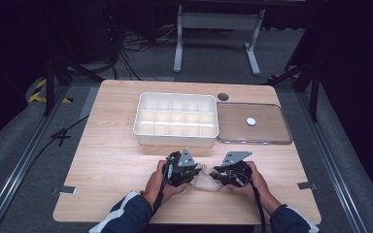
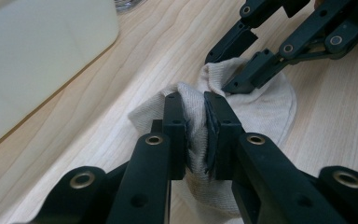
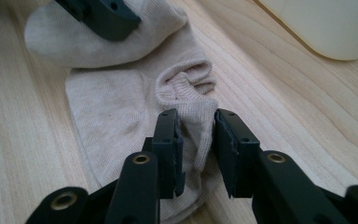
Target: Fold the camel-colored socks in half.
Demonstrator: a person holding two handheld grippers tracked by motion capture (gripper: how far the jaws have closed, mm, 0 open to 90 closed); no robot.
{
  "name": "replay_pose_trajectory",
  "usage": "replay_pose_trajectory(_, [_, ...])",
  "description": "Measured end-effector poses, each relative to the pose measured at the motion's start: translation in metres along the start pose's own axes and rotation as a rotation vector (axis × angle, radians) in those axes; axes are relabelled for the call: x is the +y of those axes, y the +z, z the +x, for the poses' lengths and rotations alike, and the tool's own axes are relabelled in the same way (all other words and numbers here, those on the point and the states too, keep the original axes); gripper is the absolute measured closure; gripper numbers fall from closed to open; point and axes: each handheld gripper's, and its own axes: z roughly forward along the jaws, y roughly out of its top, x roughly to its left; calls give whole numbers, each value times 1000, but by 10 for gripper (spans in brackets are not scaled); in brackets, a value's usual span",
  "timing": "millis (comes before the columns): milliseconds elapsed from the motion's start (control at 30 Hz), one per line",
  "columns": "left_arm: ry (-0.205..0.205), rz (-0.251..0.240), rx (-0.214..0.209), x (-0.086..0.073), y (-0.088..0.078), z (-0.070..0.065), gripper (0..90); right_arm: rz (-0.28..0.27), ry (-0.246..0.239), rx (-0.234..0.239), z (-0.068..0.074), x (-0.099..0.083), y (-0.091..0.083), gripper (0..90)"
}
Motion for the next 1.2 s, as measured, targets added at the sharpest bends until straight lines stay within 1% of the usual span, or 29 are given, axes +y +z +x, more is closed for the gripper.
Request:
replay_pose_trajectory(33, [5, 8, -4, 1, 2, -1, 800, 0, 2, 1, 0, 0, 0, 704])
replay_pose_trajectory(100, [8, 10, -1, 2, 4, -4, 797, 3, 3, 2, 0, 0, 0, 703])
replay_pose_trajectory(167, [-4, 6, -5, 3, 6, -5, 791, 3, 3, 2, -1, 0, 0, 703])
replay_pose_trajectory(233, [-4, 6, -6, 4, 8, -6, 788, 1, 0, 2, -1, 0, 0, 702])
replay_pose_trajectory(300, [-15, -1, -6, 5, 10, -7, 784, 0, 2, 3, -1, 0, 0, 703])
replay_pose_trajectory(333, [-5, 6, -8, 6, 11, -7, 785, 0, 4, 4, -1, 0, 0, 703])
replay_pose_trajectory(400, [-1, 10, -8, 7, 13, -10, 785, 2, 7, 3, -1, 0, 0, 703])
replay_pose_trajectory(467, [4, 4, -12, 9, 16, -13, 776, 4, 10, 3, 0, 0, 0, 702])
replay_pose_trajectory(500, [-1, 10, -16, 9, 17, -15, 766, 4, 11, 4, 0, 0, 0, 698])
replay_pose_trajectory(533, [3, 17, -16, 10, 17, -15, 752, 4, 13, 3, -1, 0, 0, 695])
replay_pose_trajectory(567, [17, 22, -17, 10, 18, -15, 732, 3, 14, 5, -1, -1, 0, 695])
replay_pose_trajectory(600, [12, 33, -39, 9, 17, -16, 697, 3, 17, 10, -1, -1, 0, 695])
replay_pose_trajectory(633, [12, 33, -39, 9, 17, -16, 646, 3, 17, 10, -1, -1, 0, 695])
replay_pose_trajectory(667, [27, 43, -45, 10, 16, -18, 646, 2, 23, 18, -2, -1, 0, 695])
replay_pose_trajectory(700, [41, 48, -25, 11, 10, -19, 597, -3, 34, 19, -2, -2, 0, 696])
replay_pose_trajectory(733, [38, 40, -32, 12, 7, -19, 575, -3, 33, 19, -3, -2, 0, 696])
replay_pose_trajectory(800, [33, 25, -40, 14, -5, -18, 535, -2, 33, 16, -2, -2, 0, 696])
replay_pose_trajectory(867, [22, 8, -48, 14, -17, -14, 529, -4, 34, 16, -2, -2, 0, 696])
replay_pose_trajectory(900, [7, 5, -66, 14, -25, -12, 548, -4, 33, 16, -3, -2, 0, 695])
replay_pose_trajectory(933, [7, 5, -66, 14, -25, -12, 617, -4, 33, 16, -3, -2, 0, 695])
replay_pose_trajectory(967, [19, 14, -82, 11, -34, -10, 617, -4, 34, 16, -3, -2, 0, 696])
replay_pose_trajectory(1000, [27, 22, -77, 9, -39, -10, 670, -3, 33, 15, -2, -2, 0, 696])
replay_pose_trajectory(1033, [36, 28, -86, 5, -44, -8, 720, -3, 34, 15, -2, -2, 0, 696])
replay_pose_trajectory(1067, [37, 34, -81, 3, -45, -7, 749, -2, 35, 15, -2, -2, 0, 696])
replay_pose_trajectory(1100, [38, 49, -63, -1, -46, -4, 769, -2, 35, 16, -2, -2, 0, 696])
replay_pose_trajectory(1200, [-1, 43, -53, -9, -40, 4, 807, 0, 36, 18, -2, -2, 0, 696])
